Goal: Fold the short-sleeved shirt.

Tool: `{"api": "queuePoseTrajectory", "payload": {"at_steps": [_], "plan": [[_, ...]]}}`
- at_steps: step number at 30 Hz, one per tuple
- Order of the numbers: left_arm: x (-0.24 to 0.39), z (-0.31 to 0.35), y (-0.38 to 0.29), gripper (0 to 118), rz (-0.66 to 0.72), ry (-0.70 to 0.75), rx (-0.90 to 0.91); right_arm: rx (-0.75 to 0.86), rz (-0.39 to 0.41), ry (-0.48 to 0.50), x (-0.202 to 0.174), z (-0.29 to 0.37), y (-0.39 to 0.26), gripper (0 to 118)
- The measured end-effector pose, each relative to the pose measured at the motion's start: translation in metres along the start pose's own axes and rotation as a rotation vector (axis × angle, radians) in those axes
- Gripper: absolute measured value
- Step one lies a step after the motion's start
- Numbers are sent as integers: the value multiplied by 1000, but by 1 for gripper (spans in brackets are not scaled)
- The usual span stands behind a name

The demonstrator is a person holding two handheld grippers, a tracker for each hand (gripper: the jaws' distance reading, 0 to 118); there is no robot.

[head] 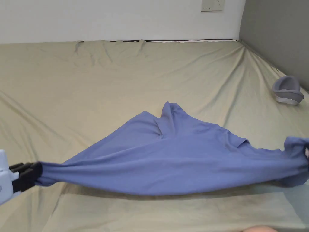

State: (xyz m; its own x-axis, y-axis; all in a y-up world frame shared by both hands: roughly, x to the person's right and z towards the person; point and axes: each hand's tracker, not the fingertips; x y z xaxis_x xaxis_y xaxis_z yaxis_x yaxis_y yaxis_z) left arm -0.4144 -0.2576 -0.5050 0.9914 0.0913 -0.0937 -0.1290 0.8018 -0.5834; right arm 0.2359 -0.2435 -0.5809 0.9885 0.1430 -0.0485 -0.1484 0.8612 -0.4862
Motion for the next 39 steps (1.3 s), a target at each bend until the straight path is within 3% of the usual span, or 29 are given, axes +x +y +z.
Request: {"api": "queuePoseTrajectory", "payload": {"at_steps": [5,6,7,8,9,10,11,15,16,18,19,20,21,22,23,24,25,27,30,32,35,36,37,38,39], "plan": [[4,-24,-39,4,-58,20,-164,-165,59,-14,-5,-18,-51,6],[7,-25,-44,12,-87,25,-197,-195,40,-17,-3,-21,-60,6],[11,-27,-47,35,-113,34,-227,-232,28,9,0,-23,-66,9],[15,-27,-51,82,-151,79,-235,-281,17,38,2,-24,-71,28],[17,-25,-52,104,-171,119,-229,-303,13,12,3,-22,-69,53],[20,-19,-51,108,-179,130,-230,-265,12,-51,4,-15,-64,76],[22,-8,-45,106,-171,91,-191,-174,-43,-37,9,-3,-55,88],[45,53,2,105,-166,159,78,109,-92,-36,-1,47,12,88],[53,69,14,97,-150,196,156,185,-104,-25,-9,64,27,88],[65,112,37,78,-80,139,330,339,-126,0,-28,92,55,87],[69,130,45,78,-56,108,401,378,-117,27,-39,102,65,87],[75,142,49,43,-19,107,459,412,-102,41,-51,109,71,83],[81,152,51,14,0,135,506,444,-79,39,-64,114,75,72],[86,159,50,0,-3,154,548,520,-12,36,-76,119,78,46],[90,166,48,0,-20,173,583,567,45,2,-89,120,81,2],[94,170,46,0,-70,150,598,504,-7,17,-103,124,81,0],[97,172,43,0,-107,136,604,602,74,42,-110,127,83,0],[99,168,37,0,-158,142,586,475,-11,158,-124,125,85,0],[81,149,32,0,-120,89,485,492,36,161,-144,124,83,0],[64,126,25,0,-99,77,393,463,29,195,-148,114,80,0],[36,69,7,0,-87,44,86,412,60,232,-160,107,75,0],[24,44,-4,8,-49,-7,-38,403,81,240,-164,105,73,0],[14,26,-14,34,-31,-46,-115,396,97,246,-168,103,71,0],[9,8,-23,73,-23,-59,-205,379,102,258,-171,101,70,0],[4,-5,-35,92,-22,-40,-215,360,107,270,-174,99,68,0]]}}
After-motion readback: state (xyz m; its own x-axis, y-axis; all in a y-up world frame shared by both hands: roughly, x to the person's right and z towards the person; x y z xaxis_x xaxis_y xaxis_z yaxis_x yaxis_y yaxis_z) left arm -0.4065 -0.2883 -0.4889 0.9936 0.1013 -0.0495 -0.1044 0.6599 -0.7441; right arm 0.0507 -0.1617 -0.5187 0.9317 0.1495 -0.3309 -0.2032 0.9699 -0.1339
